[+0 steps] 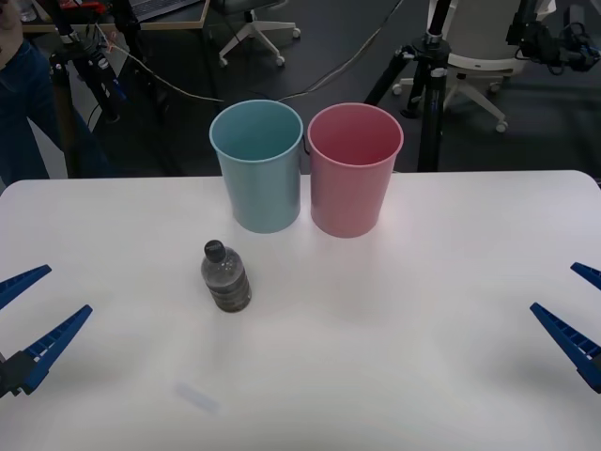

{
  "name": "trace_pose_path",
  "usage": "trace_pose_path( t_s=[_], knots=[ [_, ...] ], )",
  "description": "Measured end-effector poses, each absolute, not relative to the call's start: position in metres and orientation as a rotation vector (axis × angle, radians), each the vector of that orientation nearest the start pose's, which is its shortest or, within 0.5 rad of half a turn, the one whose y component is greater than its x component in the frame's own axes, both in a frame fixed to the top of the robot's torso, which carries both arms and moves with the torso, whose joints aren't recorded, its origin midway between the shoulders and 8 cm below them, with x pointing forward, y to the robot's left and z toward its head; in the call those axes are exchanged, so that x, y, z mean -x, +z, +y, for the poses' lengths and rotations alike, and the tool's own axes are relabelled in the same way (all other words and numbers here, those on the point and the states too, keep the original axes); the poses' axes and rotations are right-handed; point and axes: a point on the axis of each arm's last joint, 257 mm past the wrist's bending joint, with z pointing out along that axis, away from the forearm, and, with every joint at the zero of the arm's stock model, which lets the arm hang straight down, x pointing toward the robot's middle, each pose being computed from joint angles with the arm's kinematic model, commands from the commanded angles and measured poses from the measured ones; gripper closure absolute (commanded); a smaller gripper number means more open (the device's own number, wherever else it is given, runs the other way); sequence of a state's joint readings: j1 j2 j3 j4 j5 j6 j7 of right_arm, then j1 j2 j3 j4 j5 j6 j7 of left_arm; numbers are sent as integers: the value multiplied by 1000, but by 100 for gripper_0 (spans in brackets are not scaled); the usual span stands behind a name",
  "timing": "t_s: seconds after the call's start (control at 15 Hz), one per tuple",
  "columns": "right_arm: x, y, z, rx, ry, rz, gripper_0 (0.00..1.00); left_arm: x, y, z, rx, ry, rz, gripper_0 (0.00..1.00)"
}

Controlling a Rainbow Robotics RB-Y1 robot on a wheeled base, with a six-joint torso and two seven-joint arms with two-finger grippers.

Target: Grasp the object on the table and drop it into the matching bin: aluminum can to the light blue bin, PET bottle to the pink bin.

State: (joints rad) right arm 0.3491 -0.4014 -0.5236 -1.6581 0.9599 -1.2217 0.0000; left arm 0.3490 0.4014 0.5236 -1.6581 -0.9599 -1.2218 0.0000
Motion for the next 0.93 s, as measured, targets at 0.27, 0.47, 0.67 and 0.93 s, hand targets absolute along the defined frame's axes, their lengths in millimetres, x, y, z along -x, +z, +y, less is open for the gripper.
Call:
trace_pose_path(
  t_s=[0.27, 0.47, 0.67, 0.93],
  knots=[
    [-342, -169, -330, 465, 567, 1441, 0, -346, -174, 327, -459, -550, 1442, 0],
    [-342, -169, -330, 465, 567, 1441, 0, -346, -173, 332, -466, -514, 1440, 0],
    [-342, -169, -330, 465, 567, 1441, 0, -342, -182, 337, -493, -461, 1452, 0],
    [-342, -169, -330, 465, 567, 1441, 0, -351, -212, 319, -556, -400, 1454, 0]
  ],
)
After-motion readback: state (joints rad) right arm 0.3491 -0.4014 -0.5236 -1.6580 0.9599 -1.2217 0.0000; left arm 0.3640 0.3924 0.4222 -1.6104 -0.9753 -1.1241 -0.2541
